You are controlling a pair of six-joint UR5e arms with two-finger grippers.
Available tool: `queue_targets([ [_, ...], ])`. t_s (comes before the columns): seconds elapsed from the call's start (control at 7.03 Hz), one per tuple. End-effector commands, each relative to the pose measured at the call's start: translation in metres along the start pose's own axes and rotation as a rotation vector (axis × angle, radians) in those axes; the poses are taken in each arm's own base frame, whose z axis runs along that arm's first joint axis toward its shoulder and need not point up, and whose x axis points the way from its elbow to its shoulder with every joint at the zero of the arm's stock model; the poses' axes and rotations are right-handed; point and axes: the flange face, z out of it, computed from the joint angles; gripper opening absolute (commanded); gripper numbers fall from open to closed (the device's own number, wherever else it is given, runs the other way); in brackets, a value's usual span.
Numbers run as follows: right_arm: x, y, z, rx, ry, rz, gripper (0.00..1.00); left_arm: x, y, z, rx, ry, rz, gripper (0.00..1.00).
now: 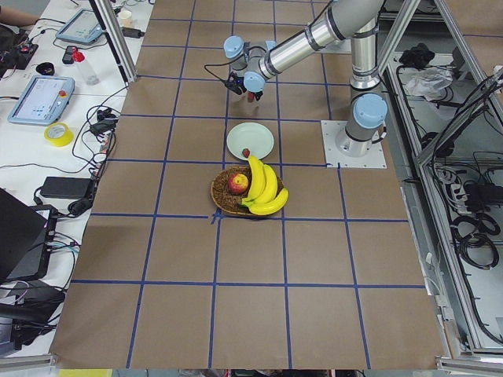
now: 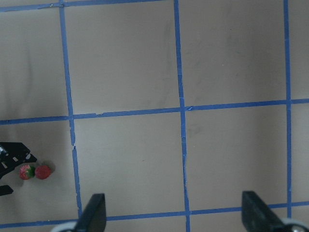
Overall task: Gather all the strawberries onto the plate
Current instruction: 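Carry the strawberry onto the green plate and release it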
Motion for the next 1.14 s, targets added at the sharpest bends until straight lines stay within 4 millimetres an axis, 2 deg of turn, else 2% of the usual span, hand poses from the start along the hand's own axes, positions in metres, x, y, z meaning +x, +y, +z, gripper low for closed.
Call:
queue_targets([
  [0.0,0.000,0.000,0.000,0.000,0.000,0.000,1.00,0.004,-0.001,0.006,-0.022,0.015,-0.001,0.59],
  [0.14,0.000,0.000,0.000,0.000,0.000,0.000,1.00,0.006,0.000,0.004,-0.033,0.026,0.004,0.03],
  [0.43,0.000,0.000,0.000,-0.001,0.000,0.000,1.00,0.007,0.000,-0.003,-0.017,0.034,0.027,0.00],
  [0.57,0.000,0.000,0.000,-0.001,0.000,0.000,1.00,0.009,-0.003,-0.024,0.032,0.048,0.076,0.00],
  [0.85,0.000,0.000,0.000,-0.001,0.000,0.000,1.00,0.005,-0.033,-0.072,0.196,-0.035,0.181,0.00],
  [1.0,0.000,0.000,0.000,-0.002,-0.001,0.000,1.00,-0.014,-0.061,-0.095,0.196,-0.081,0.277,0.00],
])
